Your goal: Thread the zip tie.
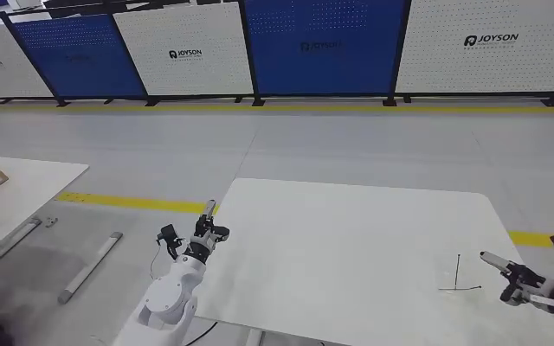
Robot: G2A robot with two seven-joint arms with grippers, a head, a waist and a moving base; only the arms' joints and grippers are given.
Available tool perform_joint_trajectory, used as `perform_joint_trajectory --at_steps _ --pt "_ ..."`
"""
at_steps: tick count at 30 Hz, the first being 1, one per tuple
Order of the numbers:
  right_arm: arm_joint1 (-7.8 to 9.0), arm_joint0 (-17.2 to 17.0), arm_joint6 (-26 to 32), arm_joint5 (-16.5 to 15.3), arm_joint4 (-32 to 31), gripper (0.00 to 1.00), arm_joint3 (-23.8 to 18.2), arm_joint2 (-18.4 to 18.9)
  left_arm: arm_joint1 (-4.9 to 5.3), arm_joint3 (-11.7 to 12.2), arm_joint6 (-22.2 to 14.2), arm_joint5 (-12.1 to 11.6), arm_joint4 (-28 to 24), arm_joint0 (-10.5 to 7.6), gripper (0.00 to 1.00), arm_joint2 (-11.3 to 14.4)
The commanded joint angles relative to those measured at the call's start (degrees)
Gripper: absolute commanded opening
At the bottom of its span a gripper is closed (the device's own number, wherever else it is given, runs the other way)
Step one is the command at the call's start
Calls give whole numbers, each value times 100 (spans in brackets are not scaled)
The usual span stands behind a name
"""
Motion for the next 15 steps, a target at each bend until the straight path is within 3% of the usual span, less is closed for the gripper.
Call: perform_joint_trajectory --at_steps 1,6,8,11,15 --pt "0 0 1 0 -2 100 0 0 0 0 0 0 0 0 100 0" --pt "0 0 1 0 -2 100 0 0 0 0 0 0 0 0 100 0" --pt "11 22 361 -215 189 100 0 -49 0 0 0 0 0 0 100 0" --pt "124 228 855 -651 161 100 276 108 0 0 0 0 0 0 100 0" --pt "427 342 855 -831 118 100 413 -208 0 0 0 0 0 0 100 0"
